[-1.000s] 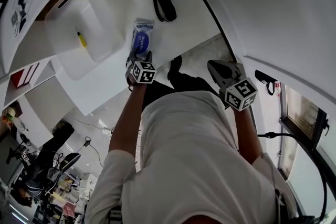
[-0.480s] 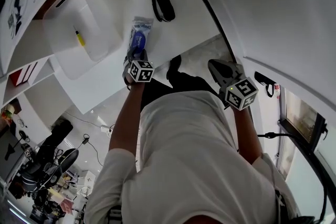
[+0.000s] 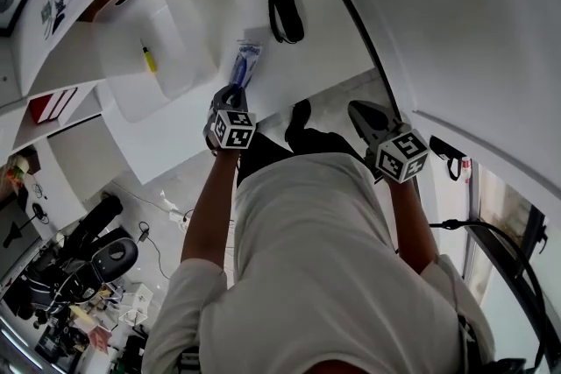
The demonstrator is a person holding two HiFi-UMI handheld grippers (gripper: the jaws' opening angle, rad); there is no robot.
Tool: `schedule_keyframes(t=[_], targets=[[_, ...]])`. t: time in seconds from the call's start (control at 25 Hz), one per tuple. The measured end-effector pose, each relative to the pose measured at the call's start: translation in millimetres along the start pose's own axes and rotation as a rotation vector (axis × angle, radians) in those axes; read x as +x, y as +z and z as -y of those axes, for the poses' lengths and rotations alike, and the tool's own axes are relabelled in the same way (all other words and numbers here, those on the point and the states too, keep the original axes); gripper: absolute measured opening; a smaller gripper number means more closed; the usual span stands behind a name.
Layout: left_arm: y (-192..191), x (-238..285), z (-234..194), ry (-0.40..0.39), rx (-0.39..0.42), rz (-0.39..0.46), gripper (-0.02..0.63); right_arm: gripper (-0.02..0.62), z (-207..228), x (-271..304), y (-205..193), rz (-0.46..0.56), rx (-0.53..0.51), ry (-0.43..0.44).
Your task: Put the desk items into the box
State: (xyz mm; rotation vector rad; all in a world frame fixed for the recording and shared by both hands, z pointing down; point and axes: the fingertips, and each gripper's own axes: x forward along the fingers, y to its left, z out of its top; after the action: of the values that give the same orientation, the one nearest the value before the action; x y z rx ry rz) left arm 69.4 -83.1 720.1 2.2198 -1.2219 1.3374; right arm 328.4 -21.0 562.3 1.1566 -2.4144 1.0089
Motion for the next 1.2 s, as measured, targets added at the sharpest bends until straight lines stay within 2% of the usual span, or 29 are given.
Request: schedule_keyframes(t=[0.24,0.56,0.72,0.96,1.2], targets=[[11,-23,3,-0.024,-0.041,0.031,0.051,0.003,-1,6,-3,-0.01,-0.006,0.025],[39,-70,-1,-0.098,-0.045,0.114,0.051,0.003,-20,27,5,-0.015,-0.019,0.039],[56,-102,-11,-0.141,-0.042,0.165,0.051,0.003,-36,39,13,0.0,-0.013,0.038],[83,-148,-36,-0.159,0.024,0.243,0.051,0.003,-67,63,23,0.0,-0.044,0.058],[104,-180,-69,-0.148,0.005,0.325,0.051,0.003,-88,82,37,0.012,-0.082,0.072]])
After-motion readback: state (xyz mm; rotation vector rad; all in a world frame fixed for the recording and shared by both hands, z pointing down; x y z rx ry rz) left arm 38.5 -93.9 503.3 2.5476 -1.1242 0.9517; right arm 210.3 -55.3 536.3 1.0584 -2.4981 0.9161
